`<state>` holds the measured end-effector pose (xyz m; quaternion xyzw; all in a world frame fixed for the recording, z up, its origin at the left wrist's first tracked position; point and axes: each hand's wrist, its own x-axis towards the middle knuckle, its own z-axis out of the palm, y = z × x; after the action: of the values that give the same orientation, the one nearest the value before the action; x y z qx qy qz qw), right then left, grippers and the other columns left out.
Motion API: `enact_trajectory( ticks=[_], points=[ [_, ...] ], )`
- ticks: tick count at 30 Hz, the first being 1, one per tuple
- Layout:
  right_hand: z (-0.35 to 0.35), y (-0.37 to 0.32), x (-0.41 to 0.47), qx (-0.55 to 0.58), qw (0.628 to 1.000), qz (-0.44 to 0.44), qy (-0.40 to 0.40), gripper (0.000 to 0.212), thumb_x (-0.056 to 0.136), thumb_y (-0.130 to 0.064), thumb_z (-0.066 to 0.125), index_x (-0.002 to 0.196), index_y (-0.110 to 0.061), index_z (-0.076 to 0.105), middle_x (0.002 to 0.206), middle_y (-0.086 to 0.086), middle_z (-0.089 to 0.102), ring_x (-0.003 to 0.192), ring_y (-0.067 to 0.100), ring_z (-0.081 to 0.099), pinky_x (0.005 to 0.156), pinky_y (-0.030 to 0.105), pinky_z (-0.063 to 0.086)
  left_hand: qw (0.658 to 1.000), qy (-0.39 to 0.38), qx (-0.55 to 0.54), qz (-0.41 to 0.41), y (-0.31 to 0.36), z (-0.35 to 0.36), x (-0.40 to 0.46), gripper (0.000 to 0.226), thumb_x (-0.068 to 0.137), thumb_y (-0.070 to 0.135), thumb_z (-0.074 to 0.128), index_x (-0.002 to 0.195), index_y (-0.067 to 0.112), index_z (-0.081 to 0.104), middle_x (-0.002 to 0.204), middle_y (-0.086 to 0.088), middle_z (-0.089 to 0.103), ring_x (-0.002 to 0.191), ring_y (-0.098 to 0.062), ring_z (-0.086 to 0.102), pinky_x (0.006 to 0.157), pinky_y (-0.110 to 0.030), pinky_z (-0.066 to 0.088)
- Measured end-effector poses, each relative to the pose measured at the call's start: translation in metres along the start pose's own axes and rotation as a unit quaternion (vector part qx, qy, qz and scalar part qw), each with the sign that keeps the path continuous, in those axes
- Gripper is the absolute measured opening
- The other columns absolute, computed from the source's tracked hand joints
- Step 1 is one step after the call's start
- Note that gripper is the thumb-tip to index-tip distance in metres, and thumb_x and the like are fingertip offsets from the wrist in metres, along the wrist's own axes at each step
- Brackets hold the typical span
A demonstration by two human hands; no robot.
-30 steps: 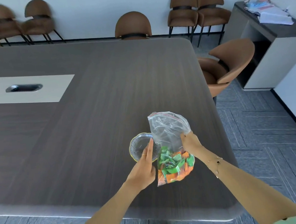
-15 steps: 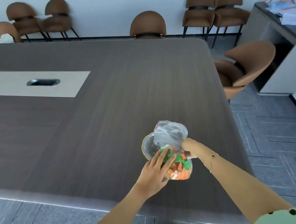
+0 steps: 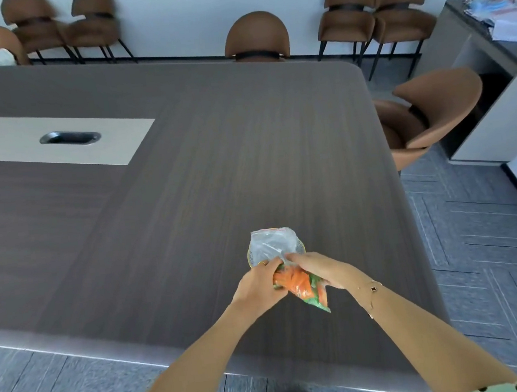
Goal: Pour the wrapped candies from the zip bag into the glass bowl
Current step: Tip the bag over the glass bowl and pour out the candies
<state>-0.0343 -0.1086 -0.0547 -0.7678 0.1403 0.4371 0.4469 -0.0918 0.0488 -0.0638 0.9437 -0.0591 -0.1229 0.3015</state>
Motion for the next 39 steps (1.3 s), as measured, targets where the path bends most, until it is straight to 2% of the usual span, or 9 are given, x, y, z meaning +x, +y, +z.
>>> enact_trajectory(
  ticks=[3, 6, 10, 13, 15, 18, 23, 31, 39],
  points=[
    [0.005, 0.004, -0.012, -0.054, 0.996, -0.032, -0.063, 0.066, 0.073, -0.078, 0.047, 0.114, -0.029, 0.063, 0.109, 0.002, 0.073, 0.100, 0.019, 0.070, 0.087, 0.038, 0.057, 0.998, -0.027, -0.056, -0.011, -0.005, -0.003, 0.005, 0.030, 0.072, 0.040, 0.067, 0.095, 0.024, 0.056, 0.089, 0.007, 0.067, 0.083, -0.021, 0.065, 0.076, -0.040, 0.056],
    [0.008, 0.014, -0.014, -0.072, 0.993, -0.086, -0.044, 0.069, 0.067, -0.070, 0.065, 0.125, -0.035, 0.049, 0.125, -0.001, 0.060, 0.110, 0.017, 0.062, 0.093, 0.043, 0.055, 0.996, -0.047, -0.070, -0.014, -0.009, -0.009, 0.009, 0.023, 0.071, 0.034, 0.071, 0.083, 0.027, 0.053, 0.074, 0.014, 0.059, 0.073, -0.016, 0.060, 0.071, -0.035, 0.054],
    [0.008, 0.024, -0.018, -0.166, 0.978, -0.127, 0.014, 0.108, 0.055, -0.053, 0.081, 0.143, -0.033, 0.022, 0.147, -0.007, 0.022, 0.135, 0.014, 0.032, 0.110, 0.039, 0.035, 0.994, -0.047, -0.086, -0.044, -0.013, -0.014, 0.015, 0.024, 0.069, 0.029, 0.067, 0.090, 0.021, 0.059, 0.082, 0.005, 0.067, 0.077, -0.019, 0.064, 0.072, -0.037, 0.057],
    [0.009, 0.025, -0.016, -0.205, 0.969, -0.134, 0.026, 0.078, 0.067, -0.033, 0.074, 0.133, -0.024, 0.035, 0.123, -0.004, 0.035, 0.113, 0.013, 0.043, 0.100, 0.035, 0.041, 0.995, -0.049, -0.084, -0.036, -0.015, -0.017, 0.020, 0.029, 0.066, 0.031, 0.062, 0.092, 0.020, 0.059, 0.083, 0.001, 0.067, 0.080, -0.022, 0.065, 0.076, -0.045, 0.057],
    [0.009, 0.021, -0.011, -0.209, 0.967, -0.138, 0.055, 0.047, 0.063, -0.027, 0.064, 0.106, -0.026, 0.046, 0.101, 0.002, 0.049, 0.083, 0.014, 0.053, 0.076, 0.032, 0.052, 0.994, -0.052, -0.085, -0.035, -0.013, -0.022, 0.022, 0.030, 0.067, 0.033, 0.064, 0.095, 0.021, 0.059, 0.084, 0.004, 0.064, 0.082, -0.021, 0.064, 0.078, -0.043, 0.057],
    [0.005, 0.010, -0.012, -0.218, 0.961, -0.160, 0.053, 0.030, 0.068, -0.025, 0.059, 0.096, -0.023, 0.046, 0.076, -0.005, 0.049, 0.060, 0.008, 0.049, 0.054, 0.022, 0.043, 0.994, -0.048, -0.085, -0.045, -0.011, -0.031, 0.023, 0.036, 0.073, 0.030, 0.067, 0.108, 0.025, 0.060, 0.093, 0.006, 0.061, 0.089, -0.018, 0.063, 0.081, -0.038, 0.056],
    [-0.013, -0.001, -0.011, -0.277, 0.947, -0.148, 0.066, 0.050, 0.070, -0.056, 0.060, 0.110, -0.028, 0.046, 0.091, -0.010, 0.066, 0.080, 0.011, 0.065, 0.062, 0.023, 0.046, 0.997, -0.059, -0.045, -0.037, -0.015, -0.049, 0.032, 0.052, 0.080, 0.028, 0.058, 0.131, 0.028, 0.050, 0.123, 0.001, 0.058, 0.107, -0.020, 0.058, 0.092, -0.039, 0.053],
    [-0.036, -0.021, -0.021, -0.345, 0.922, -0.153, 0.087, 0.020, 0.094, -0.022, 0.045, 0.109, -0.010, 0.052, 0.098, 0.003, 0.058, 0.082, 0.020, 0.055, 0.056, 0.023, 0.036, 0.994, -0.107, 0.011, 0.000, -0.015, -0.065, 0.038, 0.036, 0.089, 0.033, 0.056, 0.123, 0.021, 0.058, 0.112, -0.002, 0.063, 0.092, -0.019, 0.061, 0.081, -0.038, 0.054],
    [-0.036, -0.022, -0.021, -0.352, 0.903, -0.193, 0.151, 0.030, 0.100, -0.021, 0.040, 0.108, 0.001, 0.058, 0.105, 0.019, 0.066, 0.076, 0.025, 0.054, 0.066, 0.031, 0.037, 0.992, -0.116, 0.043, 0.015, -0.013, -0.067, 0.046, 0.033, 0.093, 0.037, 0.053, 0.095, 0.004, 0.058, 0.092, -0.009, 0.061, 0.078, -0.026, 0.058, 0.072, -0.039, 0.050]
  ],
)
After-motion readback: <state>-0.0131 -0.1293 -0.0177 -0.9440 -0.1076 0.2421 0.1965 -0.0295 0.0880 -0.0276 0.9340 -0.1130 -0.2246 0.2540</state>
